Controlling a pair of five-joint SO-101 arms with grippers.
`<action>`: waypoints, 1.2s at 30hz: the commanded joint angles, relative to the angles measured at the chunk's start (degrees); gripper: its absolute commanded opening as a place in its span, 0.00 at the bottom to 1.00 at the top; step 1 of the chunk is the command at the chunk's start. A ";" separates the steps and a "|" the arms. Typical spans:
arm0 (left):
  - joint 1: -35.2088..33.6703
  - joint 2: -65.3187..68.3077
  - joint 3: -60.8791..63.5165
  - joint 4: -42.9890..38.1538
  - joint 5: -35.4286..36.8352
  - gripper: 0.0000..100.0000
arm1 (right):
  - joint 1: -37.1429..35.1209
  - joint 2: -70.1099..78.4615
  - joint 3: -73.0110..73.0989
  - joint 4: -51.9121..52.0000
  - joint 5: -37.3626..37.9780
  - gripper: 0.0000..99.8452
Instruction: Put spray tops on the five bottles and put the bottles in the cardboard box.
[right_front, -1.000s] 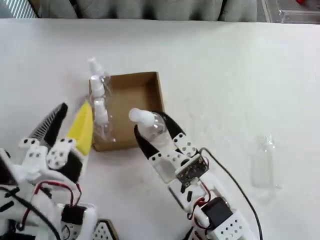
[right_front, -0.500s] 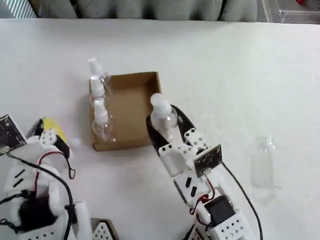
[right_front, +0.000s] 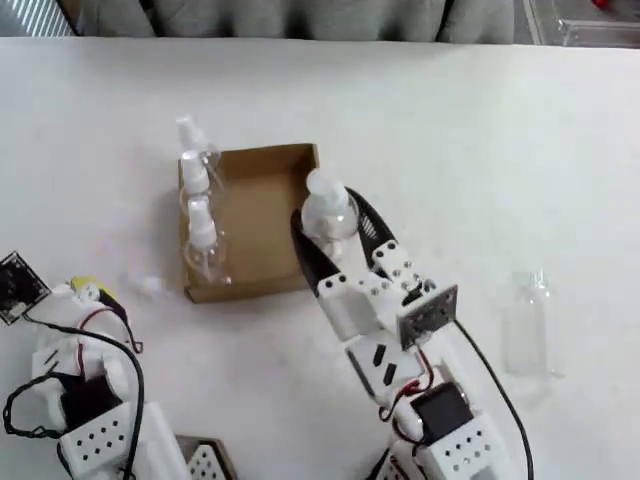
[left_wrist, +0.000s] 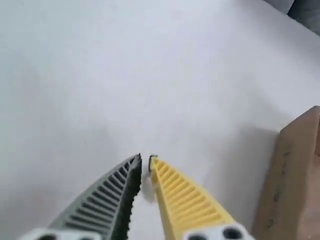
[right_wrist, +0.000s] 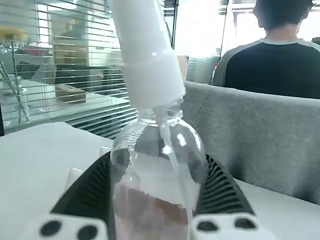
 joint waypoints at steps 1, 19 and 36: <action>-0.92 -0.84 1.67 -4.04 -0.44 0.04 | 0.13 11.03 -5.54 -7.43 -0.53 0.01; -0.31 -0.66 4.92 -7.91 -5.27 0.04 | 0.13 57.36 -21.89 -32.57 -0.62 0.01; 1.89 -0.92 -0.62 -5.98 0.09 0.04 | 2.33 70.20 -22.95 -48.31 -8.62 0.01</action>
